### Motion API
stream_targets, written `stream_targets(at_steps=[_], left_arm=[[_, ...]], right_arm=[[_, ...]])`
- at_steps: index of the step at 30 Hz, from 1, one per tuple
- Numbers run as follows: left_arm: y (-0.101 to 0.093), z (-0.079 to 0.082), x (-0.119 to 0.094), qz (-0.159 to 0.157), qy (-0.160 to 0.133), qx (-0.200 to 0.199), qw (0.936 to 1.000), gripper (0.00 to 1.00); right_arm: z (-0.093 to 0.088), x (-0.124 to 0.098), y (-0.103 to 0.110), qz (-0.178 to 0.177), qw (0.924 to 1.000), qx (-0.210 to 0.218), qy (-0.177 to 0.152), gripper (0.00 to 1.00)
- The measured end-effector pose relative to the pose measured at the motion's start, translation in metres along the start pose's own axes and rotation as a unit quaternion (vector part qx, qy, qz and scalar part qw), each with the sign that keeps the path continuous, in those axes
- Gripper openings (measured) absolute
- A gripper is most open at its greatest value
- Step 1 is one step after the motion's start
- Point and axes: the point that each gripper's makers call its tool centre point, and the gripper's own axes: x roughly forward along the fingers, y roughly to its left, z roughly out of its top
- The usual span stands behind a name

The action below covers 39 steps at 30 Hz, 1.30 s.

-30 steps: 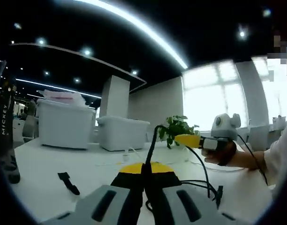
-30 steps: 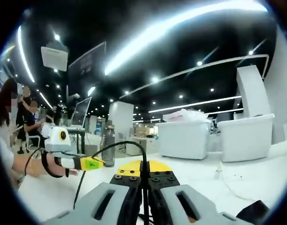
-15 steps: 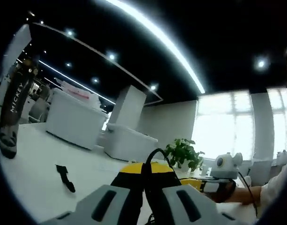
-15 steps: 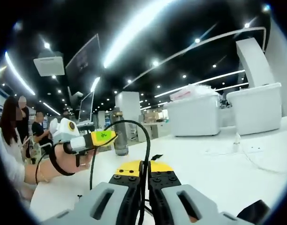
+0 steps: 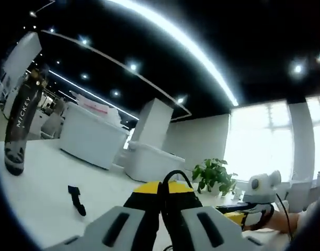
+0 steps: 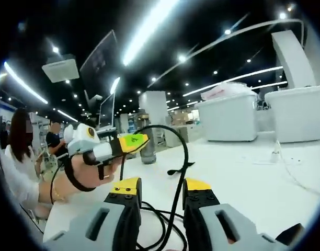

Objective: Coil the Type-C to USB data cable on the desktop and secure it with Velcro straps.

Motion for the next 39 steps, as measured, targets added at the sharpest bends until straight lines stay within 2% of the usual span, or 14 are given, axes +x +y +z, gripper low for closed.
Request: stream_targets(at_steps=[2, 9, 10, 13, 17, 20, 24, 26, 27, 30, 33, 36, 37, 39], left_arm=[[0.001, 0.001, 0.003, 0.019, -0.004, 0.008, 0.9998, 0.04], [0.009, 0.014, 0.003, 0.056, -0.031, 0.035, 0.9973, 0.03], [0.011, 0.014, 0.003, 0.063, -0.031, 0.033, 0.9970, 0.03], [0.014, 0.015, 0.002, 0.071, -0.035, 0.032, 0.9963, 0.03], [0.001, 0.026, 0.003, 0.067, -0.053, 0.038, 0.9957, 0.03], [-0.013, 0.032, 0.003, 0.061, -0.063, 0.061, 0.9942, 0.03], [-0.037, 0.041, 0.000, 0.042, -0.080, 0.093, 0.9915, 0.03], [-0.046, 0.048, -0.003, 0.038, -0.091, 0.110, 0.9891, 0.03], [-0.050, 0.050, -0.004, 0.034, -0.094, 0.116, 0.9882, 0.03], [-0.054, 0.049, -0.003, 0.028, -0.091, 0.125, 0.9876, 0.03], [-0.054, 0.046, -0.002, 0.028, -0.086, 0.129, 0.9875, 0.03], [-0.053, 0.045, -0.001, 0.029, -0.090, 0.121, 0.9882, 0.03], [-0.053, 0.046, 0.001, 0.030, -0.090, 0.121, 0.9881, 0.03], [-0.052, 0.049, 0.005, 0.033, -0.091, 0.128, 0.9871, 0.03]], right_arm=[[0.000, 0.001, -0.003, -0.003, 1.0000, -0.004, 0.007, 0.33], [0.032, -0.029, -0.022, -0.084, 0.9924, -0.090, -0.015, 0.31], [0.031, -0.035, -0.018, -0.080, 0.9934, -0.081, -0.013, 0.29], [0.002, -0.048, 0.017, -0.022, 0.9982, 0.055, 0.013, 0.27], [-0.054, -0.040, 0.042, 0.006, 0.9717, 0.224, 0.075, 0.27], [-0.068, -0.025, 0.042, 0.000, 0.9596, 0.272, 0.074, 0.26], [-0.073, -0.004, 0.041, -0.002, 0.9220, 0.381, 0.070, 0.25], [-0.070, 0.003, 0.025, -0.023, 0.9217, 0.384, 0.053, 0.27], [-0.071, 0.006, 0.015, -0.044, 0.9162, 0.396, 0.047, 0.27], [-0.077, 0.010, 0.009, -0.057, 0.9116, 0.404, 0.051, 0.24], [-0.082, 0.010, 0.015, -0.058, 0.9107, 0.404, 0.064, 0.23], [-0.086, 0.012, 0.018, -0.061, 0.9001, 0.426, 0.068, 0.23], [-0.089, 0.010, 0.030, -0.050, 0.8883, 0.448, 0.088, 0.23], [-0.087, 0.005, 0.039, -0.042, 0.8872, 0.450, 0.094, 0.26]])
